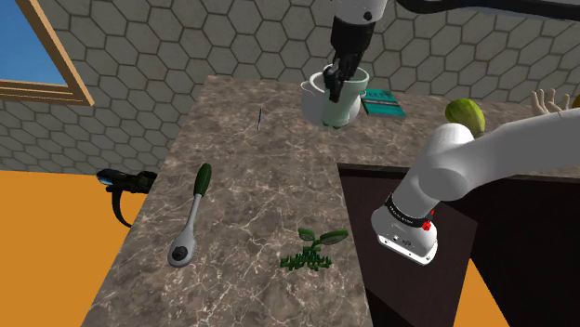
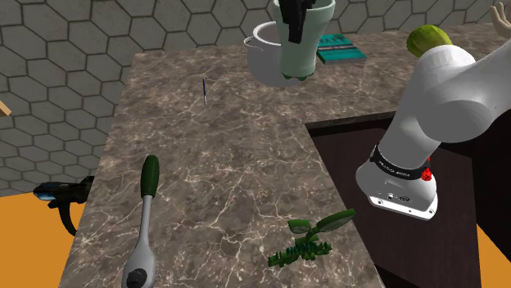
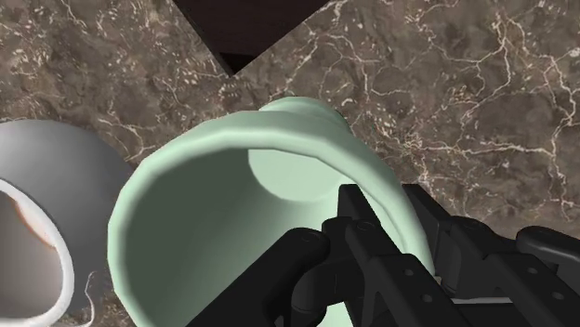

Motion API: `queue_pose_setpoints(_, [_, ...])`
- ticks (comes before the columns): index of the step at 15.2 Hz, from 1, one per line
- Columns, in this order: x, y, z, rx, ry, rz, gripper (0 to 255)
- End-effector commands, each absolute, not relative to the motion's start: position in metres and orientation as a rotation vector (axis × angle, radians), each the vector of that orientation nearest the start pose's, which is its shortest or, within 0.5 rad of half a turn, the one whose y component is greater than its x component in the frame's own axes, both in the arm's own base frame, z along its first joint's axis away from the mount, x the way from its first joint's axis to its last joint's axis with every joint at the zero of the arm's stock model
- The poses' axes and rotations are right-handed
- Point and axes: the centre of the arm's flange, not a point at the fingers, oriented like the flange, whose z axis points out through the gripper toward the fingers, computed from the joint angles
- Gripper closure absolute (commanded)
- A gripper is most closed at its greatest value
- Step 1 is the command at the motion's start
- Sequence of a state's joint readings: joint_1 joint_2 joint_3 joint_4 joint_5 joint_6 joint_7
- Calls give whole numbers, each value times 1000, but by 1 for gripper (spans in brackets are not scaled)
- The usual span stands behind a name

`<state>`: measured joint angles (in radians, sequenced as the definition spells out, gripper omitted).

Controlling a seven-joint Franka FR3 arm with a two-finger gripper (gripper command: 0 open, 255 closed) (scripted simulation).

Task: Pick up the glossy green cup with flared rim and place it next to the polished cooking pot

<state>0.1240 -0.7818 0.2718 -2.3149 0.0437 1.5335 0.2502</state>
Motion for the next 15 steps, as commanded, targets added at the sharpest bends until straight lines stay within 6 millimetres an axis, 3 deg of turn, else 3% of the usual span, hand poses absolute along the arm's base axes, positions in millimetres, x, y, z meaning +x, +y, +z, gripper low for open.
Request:
queue_pose_setpoints(1, [267,120,597,-3284,-115,-38,255])
queue_pose_setpoints(15, [225,-60,597,-3284,-115,-38,255])
